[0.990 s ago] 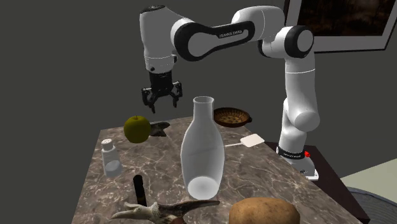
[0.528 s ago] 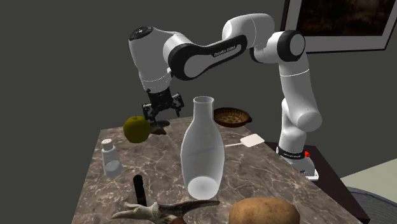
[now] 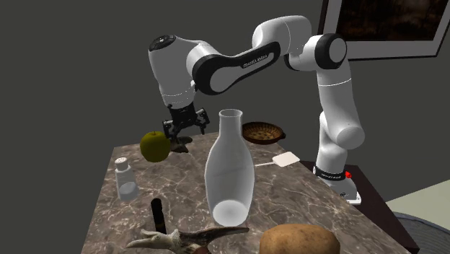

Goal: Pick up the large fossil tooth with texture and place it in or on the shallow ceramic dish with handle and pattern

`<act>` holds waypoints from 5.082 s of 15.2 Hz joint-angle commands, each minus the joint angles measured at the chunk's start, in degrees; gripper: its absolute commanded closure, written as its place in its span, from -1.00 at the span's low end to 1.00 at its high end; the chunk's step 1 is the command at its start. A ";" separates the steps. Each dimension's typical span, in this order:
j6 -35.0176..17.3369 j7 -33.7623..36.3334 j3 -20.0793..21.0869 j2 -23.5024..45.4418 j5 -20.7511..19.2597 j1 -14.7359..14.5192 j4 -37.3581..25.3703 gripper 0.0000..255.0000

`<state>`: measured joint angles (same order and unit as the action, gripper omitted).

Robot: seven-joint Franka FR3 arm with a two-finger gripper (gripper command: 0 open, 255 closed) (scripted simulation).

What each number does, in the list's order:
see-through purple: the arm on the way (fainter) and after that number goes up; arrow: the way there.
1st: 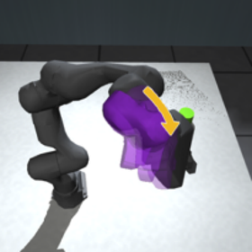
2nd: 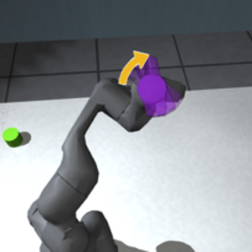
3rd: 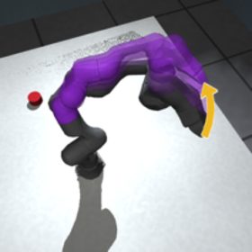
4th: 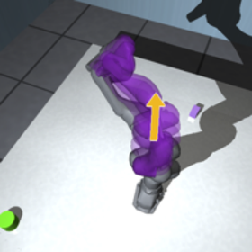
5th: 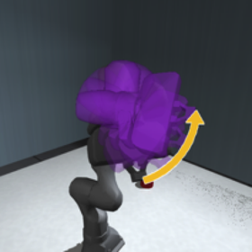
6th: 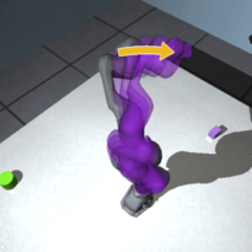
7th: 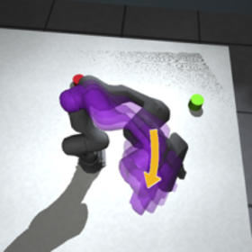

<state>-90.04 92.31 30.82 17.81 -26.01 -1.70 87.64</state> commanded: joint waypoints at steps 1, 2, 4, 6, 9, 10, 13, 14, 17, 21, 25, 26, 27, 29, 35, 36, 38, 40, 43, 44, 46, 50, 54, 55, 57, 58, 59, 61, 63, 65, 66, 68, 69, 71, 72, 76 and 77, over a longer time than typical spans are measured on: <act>0.02 0.00 -0.03 0.12 0.00 0.02 0.06 -1.00; 0.02 0.00 -0.03 0.12 0.00 0.02 0.06 -1.00; -0.03 0.04 -0.01 0.03 0.04 0.02 0.20 1.00; -0.16 -0.02 -0.02 -0.12 0.10 0.13 0.43 1.00; -0.21 -0.01 -0.03 -0.08 0.08 0.13 0.45 1.00; -0.21 -0.01 -0.03 -0.09 0.08 0.14 0.46 1.00; -0.21 -0.01 -0.03 -0.09 0.08 0.14 0.46 -1.00; 2.75 7.95 -1.50 3.59 1.37 -0.64 -5.19 -1.00; 7.48 30.66 -6.33 10.68 8.04 -0.68 -17.37 -1.00; 4.46 48.92 -9.76 10.26 15.78 2.61 -16.62 -1.00; 0.76 48.98 -9.74 9.02 16.09 3.36 -11.69 -1.00; -0.13 48.99 -9.75 8.78 16.14 3.52 -10.55 -1.00; -1.01 49.01 -9.75 8.55 16.19 3.67 -9.45 -1.00; -1.51 49.02 -9.75 8.42 16.22 3.76 -8.82 -1.00; -1.51 49.02 -9.75 8.43 16.21 3.76 -8.83 -1.00; -1.51 49.02 -9.75 8.43 16.21 3.76 -8.84 1.00; -1.51 49.02 -9.75 8.43 16.21 3.76 -8.83 1.00; -1.52 49.02 -9.75 8.42 16.21 3.76 -8.81 1.00; -1.52 49.02 -9.75 8.43 16.21 3.75 -8.82 1.00; -1.52 49.02 -9.75 8.44 16.21 3.76 -8.83 1.00; -0.76 48.97 -9.73 8.39 16.24 3.70 -9.55 1.00; 2.34 48.81 -9.66 8.43 16.26 3.39 -12.71 1.00; 5.60 48.67 -9.62 8.75 16.19 2.97 -16.32 1.00; 6.44 48.63 -9.62 8.88 16.15 2.84 -17.30 1.00; 8.18 48.57 -9.61 9.21 16.05 2.56 -19.37 1.00; 9.07 48.54 -9.61 9.41 15.99 2.41 -20.47 1.00; 9.99 48.51 -9.62 9.64 15.92 2.24 -21.62 1.00; 11.87 48.45 -9.63 10.19 15.74 1.86 -24.06 1.00; 13.85 48.39 -9.66 10.88 15.51 1.42 -26.73 1.00; 15.95 48.31 -9.71 11.73 15.23 0.89 -29.70 1.00; 17.07 48.27 -9.75 12.23 15.06 0.59 -31.32 1.00; 15.61 48.06 -9.43 8.51 16.10 2.04 -26.21 1.00; 13.64 47.75 -9.14 4.81 17.19 3.53 -20.64 1.00; 10.60 46.76 -8.92 -1.76 19.24 5.90 -11.38 1.00; 9.40 46.14 -8.96 -4.79 20.22 6.83 -7.36 1.00; 6.08 43.15 -9.72 -15.94 23.74 9.47 6.26 1.00; 5.55 42.33 -10.05 -18.56 24.52 9.89 9.22 1.00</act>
<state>-83.16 135.38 21.01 2.12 -2.40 7.69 92.89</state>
